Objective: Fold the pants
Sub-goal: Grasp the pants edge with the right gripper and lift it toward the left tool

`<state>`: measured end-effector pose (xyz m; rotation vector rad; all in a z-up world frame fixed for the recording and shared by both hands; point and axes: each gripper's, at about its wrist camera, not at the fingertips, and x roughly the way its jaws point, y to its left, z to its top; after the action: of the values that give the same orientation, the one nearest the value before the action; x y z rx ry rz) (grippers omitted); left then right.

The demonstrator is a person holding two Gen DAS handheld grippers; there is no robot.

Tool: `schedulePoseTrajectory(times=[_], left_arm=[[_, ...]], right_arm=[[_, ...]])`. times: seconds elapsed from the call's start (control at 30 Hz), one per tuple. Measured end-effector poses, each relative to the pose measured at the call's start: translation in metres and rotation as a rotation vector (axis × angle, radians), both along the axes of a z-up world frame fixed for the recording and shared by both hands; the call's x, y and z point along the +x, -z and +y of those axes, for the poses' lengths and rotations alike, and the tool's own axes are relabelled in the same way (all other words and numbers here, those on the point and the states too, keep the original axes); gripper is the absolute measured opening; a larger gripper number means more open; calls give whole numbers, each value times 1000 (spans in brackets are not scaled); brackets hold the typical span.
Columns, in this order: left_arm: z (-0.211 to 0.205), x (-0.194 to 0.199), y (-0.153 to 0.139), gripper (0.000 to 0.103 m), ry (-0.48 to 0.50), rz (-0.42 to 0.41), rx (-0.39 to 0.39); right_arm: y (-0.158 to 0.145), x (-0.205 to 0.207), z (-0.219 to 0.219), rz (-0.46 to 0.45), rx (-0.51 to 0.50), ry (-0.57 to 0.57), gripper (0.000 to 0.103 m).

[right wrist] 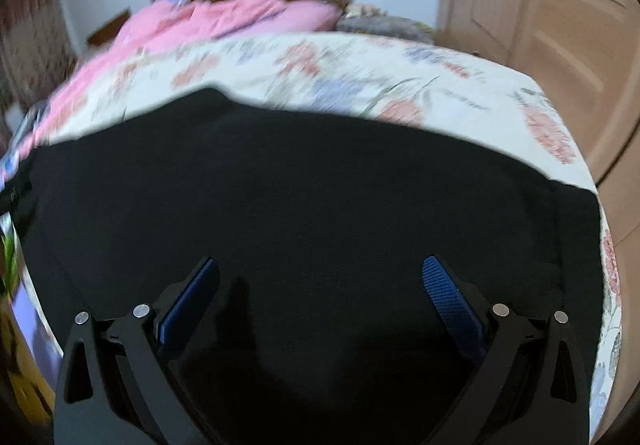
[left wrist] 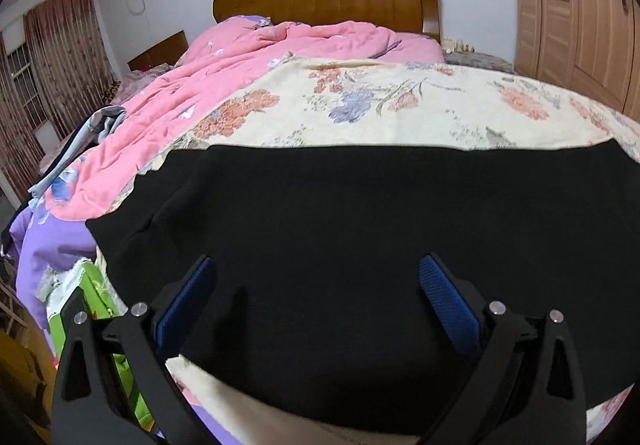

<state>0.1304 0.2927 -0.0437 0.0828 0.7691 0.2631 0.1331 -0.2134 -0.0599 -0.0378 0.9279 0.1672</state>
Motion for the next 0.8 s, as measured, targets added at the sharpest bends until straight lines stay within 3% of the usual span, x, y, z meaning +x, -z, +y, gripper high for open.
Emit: schedulePoseTrajectory(times=[0.37,0.57,0.6,0.67,0.73,0.8], left_arm=[[7,-9,14,101,-31,19,-5],[14,-21,17,101,-36,11,-35],[17,-27,12,101,-38,-8,-66],[37,-44,-1,101,-39,-89,-210],[70,-61,-10,101,-73,-172,-401],[117,-78,-11,101,-185,-249,-587]], right_arm=[[4,-20,54,19,1,-145,98],[11,-29,78,8,-89,-221,98],[10,-28,76,24,-75,-214,98],[0,-28,73,16,-62,-186,98],[-20,-28,80,-44,-26,-193,98],[-41,-22,102,-84,62,-252,98]])
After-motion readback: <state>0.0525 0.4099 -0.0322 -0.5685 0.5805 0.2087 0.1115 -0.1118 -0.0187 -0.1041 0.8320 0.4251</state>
